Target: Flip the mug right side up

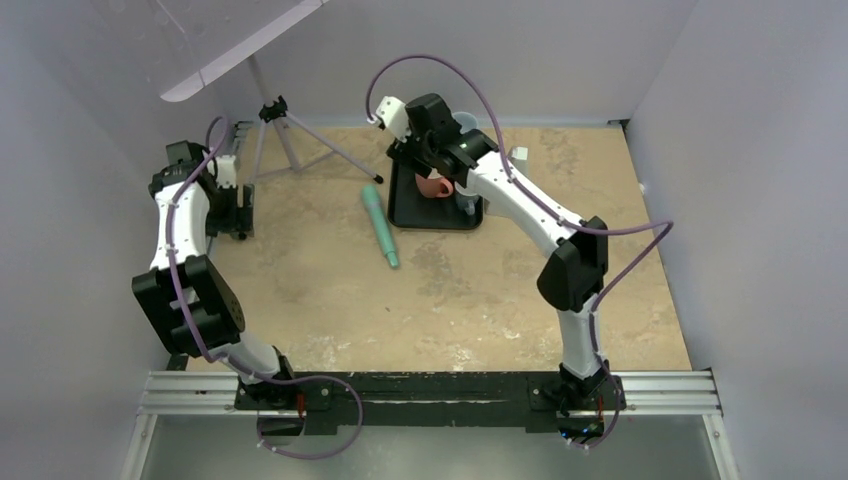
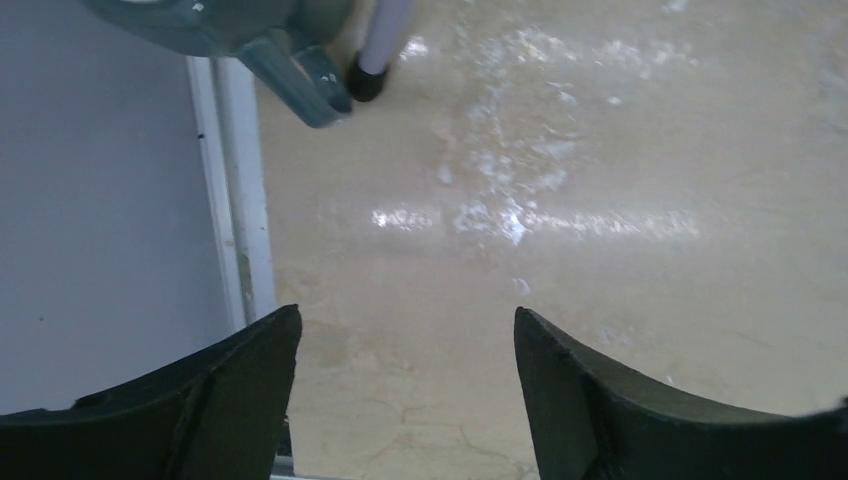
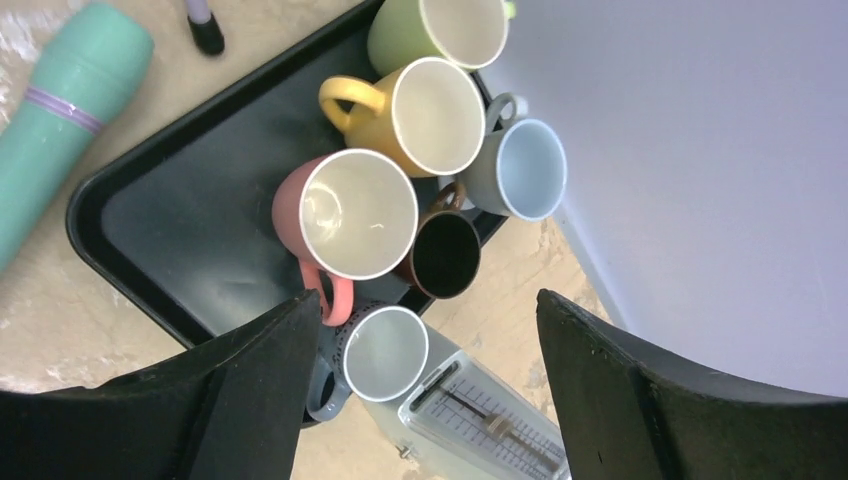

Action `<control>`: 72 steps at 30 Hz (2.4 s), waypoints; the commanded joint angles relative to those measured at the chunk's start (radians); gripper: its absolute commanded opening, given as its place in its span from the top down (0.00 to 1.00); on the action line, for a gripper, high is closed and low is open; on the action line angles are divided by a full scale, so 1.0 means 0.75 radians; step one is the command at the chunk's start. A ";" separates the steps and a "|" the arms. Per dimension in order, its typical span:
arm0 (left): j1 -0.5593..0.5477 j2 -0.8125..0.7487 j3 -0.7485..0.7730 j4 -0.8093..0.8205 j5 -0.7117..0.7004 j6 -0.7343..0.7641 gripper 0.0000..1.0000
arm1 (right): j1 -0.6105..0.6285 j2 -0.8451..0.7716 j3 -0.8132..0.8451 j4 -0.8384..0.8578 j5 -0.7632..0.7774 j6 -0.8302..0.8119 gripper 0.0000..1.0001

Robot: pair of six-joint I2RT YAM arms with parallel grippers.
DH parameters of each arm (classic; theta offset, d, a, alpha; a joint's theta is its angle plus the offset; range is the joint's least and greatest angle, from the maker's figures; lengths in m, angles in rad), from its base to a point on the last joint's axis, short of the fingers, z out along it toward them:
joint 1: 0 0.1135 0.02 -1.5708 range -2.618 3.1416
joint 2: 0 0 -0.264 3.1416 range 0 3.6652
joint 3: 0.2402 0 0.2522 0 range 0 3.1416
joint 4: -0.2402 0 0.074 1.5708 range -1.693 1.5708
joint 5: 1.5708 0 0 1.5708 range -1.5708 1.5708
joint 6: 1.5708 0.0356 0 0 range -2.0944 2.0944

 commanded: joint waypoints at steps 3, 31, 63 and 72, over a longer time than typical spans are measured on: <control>0.054 0.088 -0.062 0.374 -0.220 -0.043 0.33 | 0.020 -0.171 -0.177 0.171 0.030 0.137 0.19; 0.145 0.371 0.064 0.515 -0.258 -0.145 1.00 | 0.082 -0.236 -0.328 0.135 0.075 0.114 0.22; -0.088 -0.327 0.102 -0.433 1.135 0.104 1.00 | 0.121 -0.612 -0.955 1.229 -0.768 1.266 0.04; -0.210 -0.310 0.132 0.001 1.422 -0.352 1.00 | 0.120 -0.575 -0.985 1.438 -0.936 1.407 0.06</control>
